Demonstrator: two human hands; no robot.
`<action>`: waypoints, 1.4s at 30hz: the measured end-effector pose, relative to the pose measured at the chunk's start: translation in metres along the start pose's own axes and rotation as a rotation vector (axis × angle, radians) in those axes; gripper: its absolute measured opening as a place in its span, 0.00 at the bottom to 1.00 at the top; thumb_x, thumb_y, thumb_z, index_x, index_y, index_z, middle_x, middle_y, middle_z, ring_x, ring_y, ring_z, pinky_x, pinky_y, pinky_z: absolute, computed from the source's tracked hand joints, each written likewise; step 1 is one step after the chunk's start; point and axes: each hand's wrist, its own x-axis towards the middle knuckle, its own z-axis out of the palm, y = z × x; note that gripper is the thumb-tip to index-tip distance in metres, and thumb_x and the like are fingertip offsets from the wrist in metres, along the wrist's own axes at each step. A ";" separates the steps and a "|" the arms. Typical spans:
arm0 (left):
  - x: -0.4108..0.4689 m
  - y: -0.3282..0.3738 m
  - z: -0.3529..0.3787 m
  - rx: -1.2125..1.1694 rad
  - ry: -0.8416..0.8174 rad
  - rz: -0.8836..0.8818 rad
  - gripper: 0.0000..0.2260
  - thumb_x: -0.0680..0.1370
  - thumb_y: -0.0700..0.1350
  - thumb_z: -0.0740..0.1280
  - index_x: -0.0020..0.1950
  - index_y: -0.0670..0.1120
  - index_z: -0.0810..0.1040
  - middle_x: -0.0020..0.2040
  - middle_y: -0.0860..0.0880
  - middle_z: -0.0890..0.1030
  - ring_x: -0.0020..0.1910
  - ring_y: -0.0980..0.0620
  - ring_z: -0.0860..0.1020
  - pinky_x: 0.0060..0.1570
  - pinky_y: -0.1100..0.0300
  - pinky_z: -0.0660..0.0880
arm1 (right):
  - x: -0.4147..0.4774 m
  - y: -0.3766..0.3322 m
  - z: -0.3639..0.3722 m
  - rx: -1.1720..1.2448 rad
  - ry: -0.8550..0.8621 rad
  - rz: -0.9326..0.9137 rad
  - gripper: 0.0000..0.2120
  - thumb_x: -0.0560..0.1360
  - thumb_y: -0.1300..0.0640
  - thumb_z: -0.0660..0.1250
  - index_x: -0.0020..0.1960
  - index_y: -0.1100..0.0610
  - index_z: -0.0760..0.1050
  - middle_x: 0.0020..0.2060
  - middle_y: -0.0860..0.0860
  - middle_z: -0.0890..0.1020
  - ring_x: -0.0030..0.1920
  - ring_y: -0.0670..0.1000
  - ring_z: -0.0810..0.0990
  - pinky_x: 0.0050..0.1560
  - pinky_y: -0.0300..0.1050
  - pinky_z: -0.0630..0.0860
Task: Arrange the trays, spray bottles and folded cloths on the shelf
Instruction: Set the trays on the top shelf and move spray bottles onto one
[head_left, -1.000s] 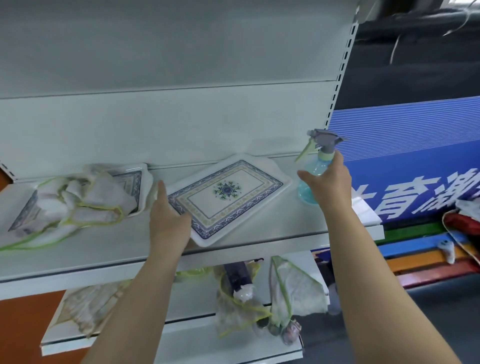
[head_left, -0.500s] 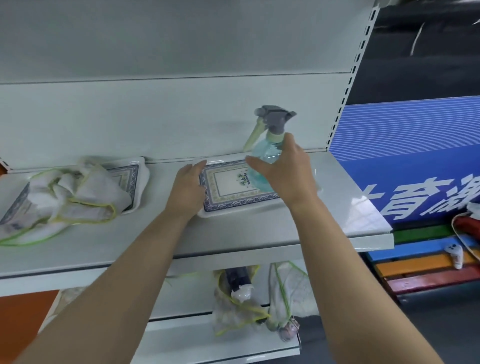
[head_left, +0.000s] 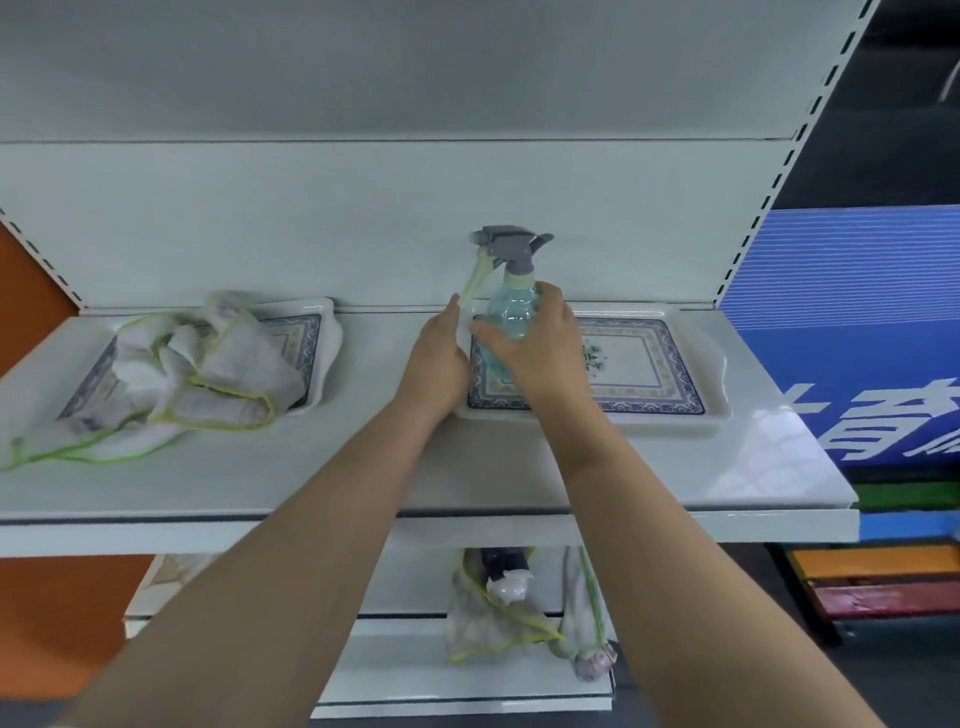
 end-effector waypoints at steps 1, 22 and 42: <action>-0.002 -0.002 -0.001 0.006 -0.001 0.011 0.27 0.78 0.30 0.53 0.79 0.41 0.58 0.76 0.40 0.64 0.75 0.45 0.63 0.67 0.66 0.55 | 0.000 -0.001 0.002 -0.016 0.027 -0.007 0.42 0.64 0.42 0.77 0.69 0.61 0.65 0.60 0.58 0.75 0.60 0.59 0.74 0.54 0.50 0.74; -0.155 -0.048 -0.083 -0.267 0.116 0.234 0.11 0.80 0.42 0.64 0.60 0.50 0.81 0.52 0.55 0.79 0.53 0.54 0.78 0.56 0.62 0.74 | -0.183 -0.043 0.015 0.023 0.179 0.099 0.25 0.77 0.49 0.67 0.72 0.55 0.68 0.68 0.52 0.72 0.68 0.50 0.69 0.63 0.32 0.60; -0.345 -0.221 -0.150 -0.412 -0.024 -0.219 0.06 0.80 0.41 0.64 0.49 0.52 0.78 0.45 0.57 0.80 0.42 0.62 0.76 0.38 0.77 0.68 | -0.400 -0.054 0.126 0.054 -0.020 0.302 0.12 0.75 0.59 0.65 0.58 0.55 0.77 0.52 0.47 0.81 0.52 0.46 0.78 0.50 0.38 0.70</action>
